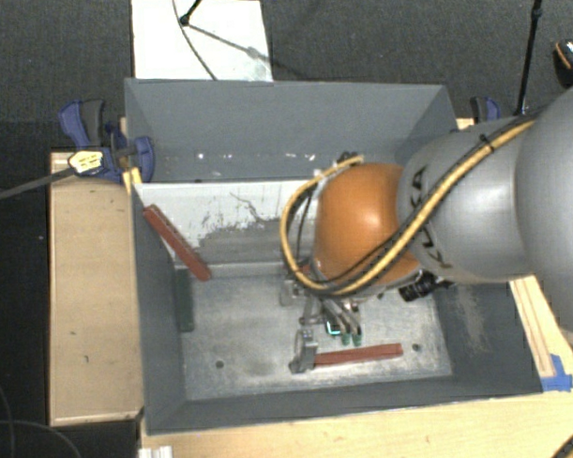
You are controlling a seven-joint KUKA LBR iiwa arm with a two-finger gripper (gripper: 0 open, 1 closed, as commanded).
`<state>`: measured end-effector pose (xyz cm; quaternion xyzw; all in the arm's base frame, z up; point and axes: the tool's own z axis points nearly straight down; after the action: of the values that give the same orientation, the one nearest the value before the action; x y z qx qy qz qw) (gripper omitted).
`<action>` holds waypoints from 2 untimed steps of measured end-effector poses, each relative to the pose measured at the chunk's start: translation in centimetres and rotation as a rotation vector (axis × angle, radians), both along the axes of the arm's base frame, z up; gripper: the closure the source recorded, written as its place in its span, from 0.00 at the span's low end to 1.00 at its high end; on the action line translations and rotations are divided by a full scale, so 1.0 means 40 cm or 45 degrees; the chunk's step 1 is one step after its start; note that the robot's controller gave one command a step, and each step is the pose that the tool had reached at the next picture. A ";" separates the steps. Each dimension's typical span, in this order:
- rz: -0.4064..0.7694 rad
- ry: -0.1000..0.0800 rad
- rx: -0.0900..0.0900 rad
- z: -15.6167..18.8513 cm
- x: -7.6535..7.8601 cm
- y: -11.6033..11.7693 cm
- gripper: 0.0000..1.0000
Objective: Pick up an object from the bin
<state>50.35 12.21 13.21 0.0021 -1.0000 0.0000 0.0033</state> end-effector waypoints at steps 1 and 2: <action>0.537 -0.004 0.000 -0.144 -0.014 -0.154 0.00; 0.532 -0.008 0.003 -0.140 -0.013 -0.147 1.00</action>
Offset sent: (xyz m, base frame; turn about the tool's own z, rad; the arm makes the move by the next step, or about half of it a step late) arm -0.0053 -0.0589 -0.0562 -0.4259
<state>49.82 6.33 7.59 0.2094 -0.9778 -0.0005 0.0002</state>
